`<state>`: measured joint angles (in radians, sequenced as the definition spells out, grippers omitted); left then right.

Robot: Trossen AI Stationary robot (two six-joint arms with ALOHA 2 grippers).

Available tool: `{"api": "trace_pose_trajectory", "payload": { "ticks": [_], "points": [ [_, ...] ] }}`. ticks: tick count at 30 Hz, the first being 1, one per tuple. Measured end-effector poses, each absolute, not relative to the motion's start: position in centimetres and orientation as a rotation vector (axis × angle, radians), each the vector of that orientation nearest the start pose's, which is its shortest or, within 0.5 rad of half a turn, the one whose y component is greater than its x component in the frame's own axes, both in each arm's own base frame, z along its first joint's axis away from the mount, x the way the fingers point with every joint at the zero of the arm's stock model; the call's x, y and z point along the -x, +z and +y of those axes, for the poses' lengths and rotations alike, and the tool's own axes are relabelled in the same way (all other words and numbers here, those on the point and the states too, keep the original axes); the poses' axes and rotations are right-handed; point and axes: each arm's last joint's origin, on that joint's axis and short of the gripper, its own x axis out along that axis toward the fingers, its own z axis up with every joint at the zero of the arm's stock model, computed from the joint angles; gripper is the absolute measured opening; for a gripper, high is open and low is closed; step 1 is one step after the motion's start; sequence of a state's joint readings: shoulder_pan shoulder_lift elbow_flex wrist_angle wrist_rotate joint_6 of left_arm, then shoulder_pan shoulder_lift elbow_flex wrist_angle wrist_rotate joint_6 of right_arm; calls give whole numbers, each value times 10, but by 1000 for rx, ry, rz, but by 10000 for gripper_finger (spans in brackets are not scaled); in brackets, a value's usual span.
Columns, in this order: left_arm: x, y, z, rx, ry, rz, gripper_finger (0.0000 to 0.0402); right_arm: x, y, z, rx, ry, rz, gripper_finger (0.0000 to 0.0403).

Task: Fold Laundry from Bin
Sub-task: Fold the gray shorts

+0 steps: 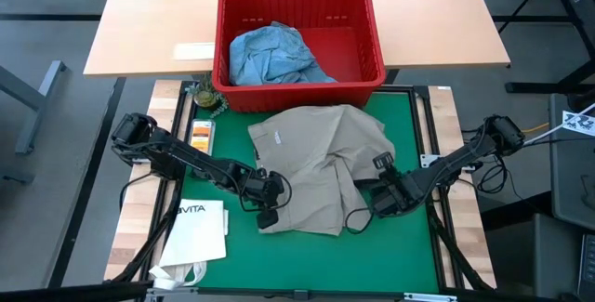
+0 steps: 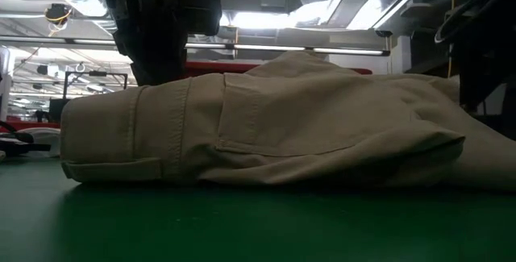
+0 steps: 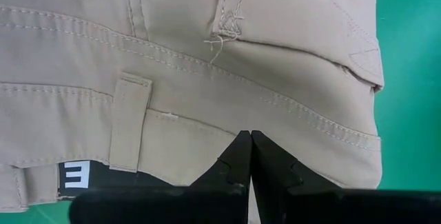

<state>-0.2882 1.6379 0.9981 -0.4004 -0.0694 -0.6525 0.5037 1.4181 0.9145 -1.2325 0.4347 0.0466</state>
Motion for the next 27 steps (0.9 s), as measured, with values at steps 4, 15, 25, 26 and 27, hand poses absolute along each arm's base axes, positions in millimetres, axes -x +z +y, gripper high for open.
{"api": "trace_pose_trajectory", "payload": {
  "ticks": [4,15,25,26,27],
  "points": [
    [-306,185,-89,407,142,1042,5,-184,206,89,739,44,1604,10],
    [-306,185,-89,408,143,1041,2,-160,215,79,727,73,1904,4],
    [-306,189,-84,424,248,994,2,-160,213,79,724,40,1917,7],
    [-306,191,-84,428,242,981,2,-160,213,79,722,38,1915,9],
    [-305,194,-83,427,237,974,3,-160,213,79,723,38,1918,11]
  ]
}}
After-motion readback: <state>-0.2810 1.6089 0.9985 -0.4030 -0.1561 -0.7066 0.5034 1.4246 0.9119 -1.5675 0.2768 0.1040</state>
